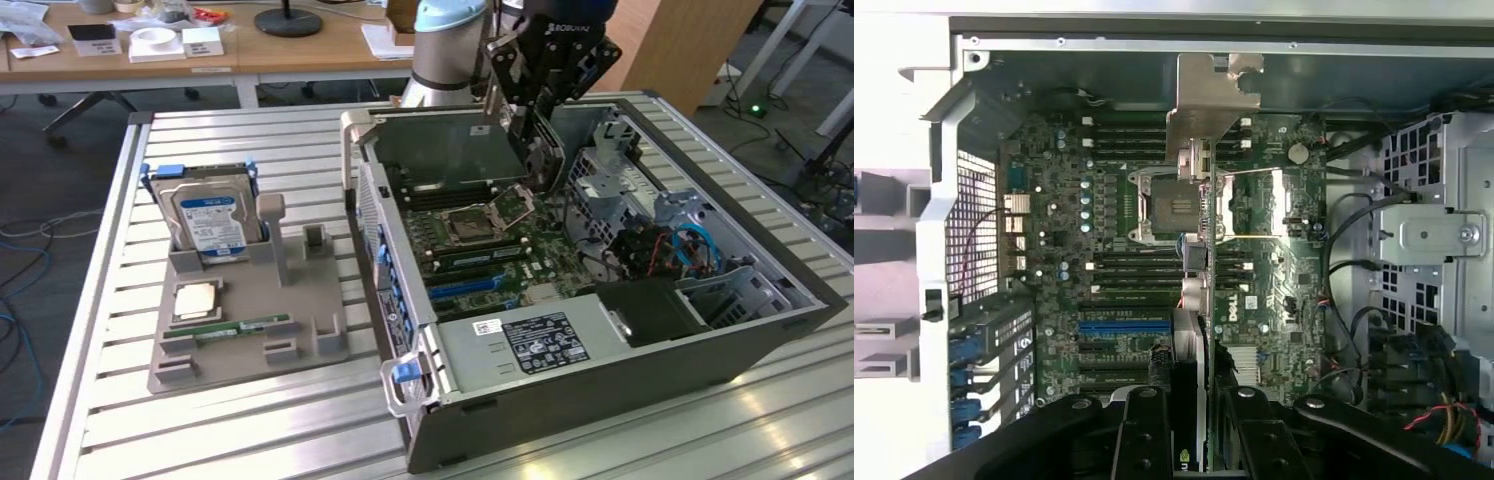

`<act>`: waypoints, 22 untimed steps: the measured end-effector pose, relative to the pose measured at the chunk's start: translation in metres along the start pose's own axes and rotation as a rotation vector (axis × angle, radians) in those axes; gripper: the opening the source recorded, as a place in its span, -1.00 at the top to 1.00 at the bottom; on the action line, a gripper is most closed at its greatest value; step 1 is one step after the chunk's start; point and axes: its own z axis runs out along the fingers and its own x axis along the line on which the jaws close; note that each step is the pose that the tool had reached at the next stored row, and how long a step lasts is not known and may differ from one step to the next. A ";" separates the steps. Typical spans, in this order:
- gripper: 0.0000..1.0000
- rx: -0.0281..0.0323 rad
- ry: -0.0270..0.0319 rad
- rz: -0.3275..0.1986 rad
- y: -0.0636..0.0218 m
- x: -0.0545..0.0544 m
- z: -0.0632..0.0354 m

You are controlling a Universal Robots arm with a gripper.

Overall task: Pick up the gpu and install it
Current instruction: 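Pick up the gpu and move the gpu toward the slot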

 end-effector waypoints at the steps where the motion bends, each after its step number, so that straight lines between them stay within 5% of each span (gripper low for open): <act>1: 0.47 -0.0001 0.0000 0.000 0.0000 -0.001 0.0000; 11: 0.47 -0.0002 -0.0001 0.000 0.0006 -0.020 0.0007; 22: 0.47 -0.0001 -0.0001 0.000 0.0019 -0.064 0.0019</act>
